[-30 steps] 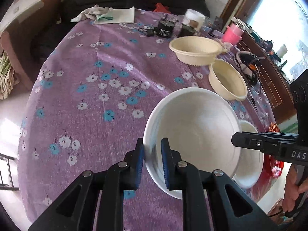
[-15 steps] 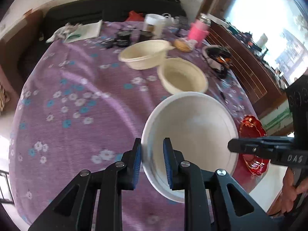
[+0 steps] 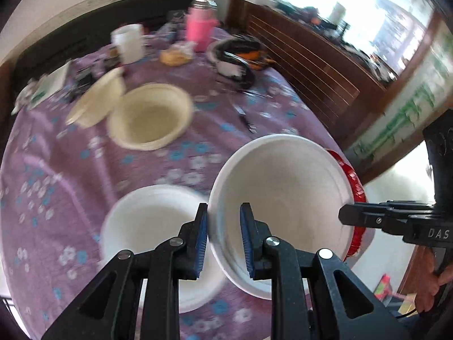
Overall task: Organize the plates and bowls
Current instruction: 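Lift and carry the white bowl over the stacked red plates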
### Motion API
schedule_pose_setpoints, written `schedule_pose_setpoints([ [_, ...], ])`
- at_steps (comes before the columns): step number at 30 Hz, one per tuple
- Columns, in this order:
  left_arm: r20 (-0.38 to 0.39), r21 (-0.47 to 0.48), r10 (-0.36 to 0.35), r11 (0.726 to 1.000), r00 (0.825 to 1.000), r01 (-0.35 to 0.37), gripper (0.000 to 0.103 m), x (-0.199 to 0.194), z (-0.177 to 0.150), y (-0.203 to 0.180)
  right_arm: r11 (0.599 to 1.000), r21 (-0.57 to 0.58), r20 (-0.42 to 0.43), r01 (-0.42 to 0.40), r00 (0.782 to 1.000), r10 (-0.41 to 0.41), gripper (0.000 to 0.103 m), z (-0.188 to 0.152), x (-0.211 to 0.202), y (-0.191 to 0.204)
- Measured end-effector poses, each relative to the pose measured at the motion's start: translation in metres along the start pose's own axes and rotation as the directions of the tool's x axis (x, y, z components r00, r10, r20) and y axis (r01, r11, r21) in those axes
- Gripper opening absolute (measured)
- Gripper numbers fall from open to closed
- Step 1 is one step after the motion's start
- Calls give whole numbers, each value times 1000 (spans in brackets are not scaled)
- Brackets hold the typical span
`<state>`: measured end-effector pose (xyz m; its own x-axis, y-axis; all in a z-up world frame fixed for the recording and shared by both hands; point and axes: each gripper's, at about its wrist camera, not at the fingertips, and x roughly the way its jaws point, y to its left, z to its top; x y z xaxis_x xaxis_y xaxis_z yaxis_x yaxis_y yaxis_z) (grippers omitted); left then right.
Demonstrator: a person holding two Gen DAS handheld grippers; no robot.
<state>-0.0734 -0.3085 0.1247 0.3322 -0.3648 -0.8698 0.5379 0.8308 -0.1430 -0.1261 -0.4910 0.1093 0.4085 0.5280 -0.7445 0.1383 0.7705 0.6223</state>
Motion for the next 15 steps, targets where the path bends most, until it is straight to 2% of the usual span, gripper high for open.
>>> schedule_pose_setpoints([
  [7,-82,92,-37,995,996,44,20,43,4,-53,995,98,55,19,998,-25,12,-18,-36,-50],
  [15,-126,182,-35,982,991,58,20,78,2,-93,979,190,76,71,993,-87,12,-28,-49,-97],
])
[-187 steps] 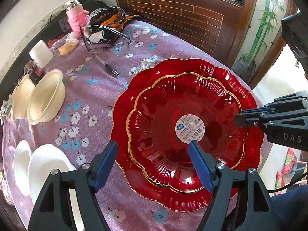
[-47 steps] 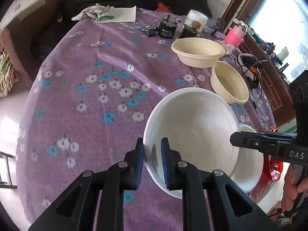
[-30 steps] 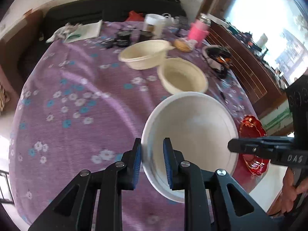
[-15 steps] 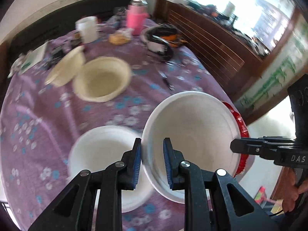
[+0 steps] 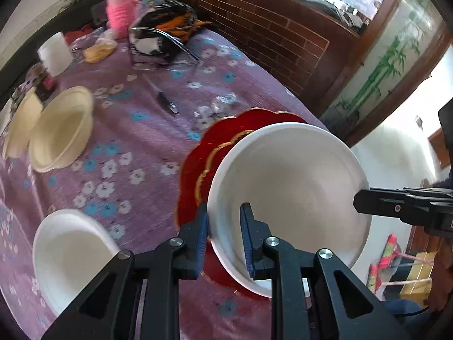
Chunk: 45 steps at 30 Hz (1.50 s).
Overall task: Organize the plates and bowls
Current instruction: 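Lift and carry the white bowl over the stacked red plates, then lower the white bowl onto the red plates and open the left gripper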
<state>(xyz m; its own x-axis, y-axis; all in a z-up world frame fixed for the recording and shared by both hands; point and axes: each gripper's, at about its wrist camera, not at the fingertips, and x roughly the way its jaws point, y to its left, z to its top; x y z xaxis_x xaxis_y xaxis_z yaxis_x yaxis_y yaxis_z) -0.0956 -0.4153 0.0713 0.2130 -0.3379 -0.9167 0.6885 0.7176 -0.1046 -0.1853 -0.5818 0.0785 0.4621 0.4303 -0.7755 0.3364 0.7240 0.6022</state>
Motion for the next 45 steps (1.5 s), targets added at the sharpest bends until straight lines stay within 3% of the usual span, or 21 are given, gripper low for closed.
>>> schedule_pose_setpoints([
  [11,-33,37,29,999,999,-28,20,25,3,-9,997,60,-39,45,998,-43,12,-1,24,-35],
  [28,-32,30,22,999,999,-21,23,27,0,-3,992,70,-28,106,994,-104,13,2,29,-39],
  [39,13,55,48,997,999,-49,37,10,-6,-3,984,98,46,150,987,-155,33,-3,6,-40],
  [45,60,70,78,994,995,-82,45,-5,-11,1,981,93,92,171,979,-180,52,-8,-5,-29],
])
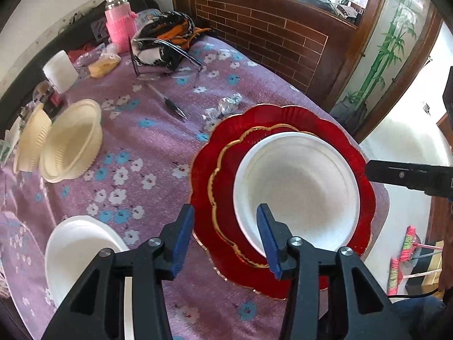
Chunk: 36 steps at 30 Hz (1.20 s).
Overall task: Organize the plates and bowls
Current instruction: 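Lower the white bowl onto the red plates and open the left gripper, then move the left gripper to the beige ribbed bowl with a tab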
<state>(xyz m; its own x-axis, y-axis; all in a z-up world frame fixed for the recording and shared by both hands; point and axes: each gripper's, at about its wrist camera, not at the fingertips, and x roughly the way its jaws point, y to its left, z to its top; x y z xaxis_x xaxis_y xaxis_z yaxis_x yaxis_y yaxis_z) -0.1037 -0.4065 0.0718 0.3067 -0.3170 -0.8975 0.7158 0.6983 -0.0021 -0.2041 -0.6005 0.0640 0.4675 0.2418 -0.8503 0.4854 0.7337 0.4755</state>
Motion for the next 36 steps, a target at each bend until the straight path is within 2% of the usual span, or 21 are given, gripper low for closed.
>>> schedule_pose_setpoints([
  [13,60,-22,42,999,997,-40,47,-26,-13,21,998,-59,14,8,1000,-7,59,-15,-4,33],
  [20,88,-71,68,996,994,-62,50,-39,-18,40,979,-185,68,91,995,-79,65,-18,-8,65],
  [24,97,-92,82,993,992,-73,51,-44,-22,49,941,-291,128,174,982,-142,71,-21,-9,89],
  [27,98,-110,90,991,991,-79,51,-47,-26,55,897,-372,173,239,967,-186,73,-25,-8,108],
  [32,103,-138,106,986,989,-91,51,-51,-31,67,849,-442,210,289,954,-215,73,-31,-4,126],
  [36,107,-165,117,981,987,-98,51,-54,-35,76,783,-512,261,353,933,-249,74,-37,1,144],
])
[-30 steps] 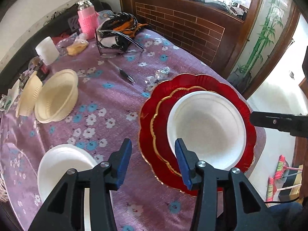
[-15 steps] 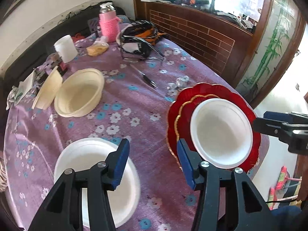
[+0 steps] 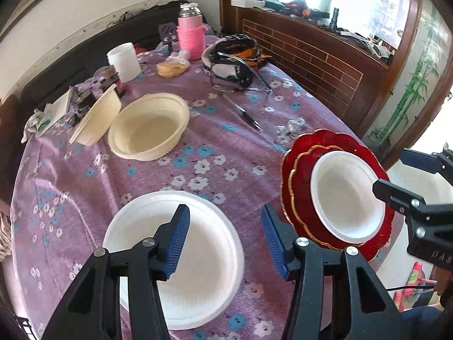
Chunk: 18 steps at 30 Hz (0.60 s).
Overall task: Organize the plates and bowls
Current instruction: 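Move the left gripper to the beige ribbed bowl with a tab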
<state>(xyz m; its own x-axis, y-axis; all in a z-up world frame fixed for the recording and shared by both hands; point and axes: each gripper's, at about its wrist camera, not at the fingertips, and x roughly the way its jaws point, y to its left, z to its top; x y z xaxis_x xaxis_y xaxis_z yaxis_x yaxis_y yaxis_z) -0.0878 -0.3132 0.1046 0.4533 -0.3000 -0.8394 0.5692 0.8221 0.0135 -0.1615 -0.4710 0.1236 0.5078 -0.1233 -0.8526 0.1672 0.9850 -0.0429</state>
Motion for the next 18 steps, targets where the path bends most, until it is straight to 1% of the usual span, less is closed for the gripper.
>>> schedule_pose_setpoints([
  [2,6,-16,7,1000,1000,-6,51,-2,-1,6,998,-53,18,23,1000,-22,74,2,-2,11],
  [5,19,-38,18,999,1000,-17,51,-5,-1,14,988,-142,68,67,996,-58,74,5,-8,29],
  [6,26,-51,24,998,999,-23,51,-6,-2,18,981,-175,95,89,993,-73,74,6,-10,36],
  [8,38,-76,35,997,999,-32,51,-9,-2,27,972,-207,142,107,987,-79,74,9,-16,45],
  [10,47,-103,46,994,998,-41,51,-11,-1,37,959,-245,202,144,975,-95,74,13,-22,56],
  [12,61,-136,66,989,996,-57,51,-15,-1,49,948,-276,247,160,965,-91,74,19,-27,66],
  [16,75,-191,97,978,992,-82,52,-22,-1,70,930,-325,293,173,953,-75,74,32,-30,87],
  [18,77,-216,110,972,991,-92,54,-24,-2,80,923,-343,314,174,947,-62,74,38,-33,97],
])
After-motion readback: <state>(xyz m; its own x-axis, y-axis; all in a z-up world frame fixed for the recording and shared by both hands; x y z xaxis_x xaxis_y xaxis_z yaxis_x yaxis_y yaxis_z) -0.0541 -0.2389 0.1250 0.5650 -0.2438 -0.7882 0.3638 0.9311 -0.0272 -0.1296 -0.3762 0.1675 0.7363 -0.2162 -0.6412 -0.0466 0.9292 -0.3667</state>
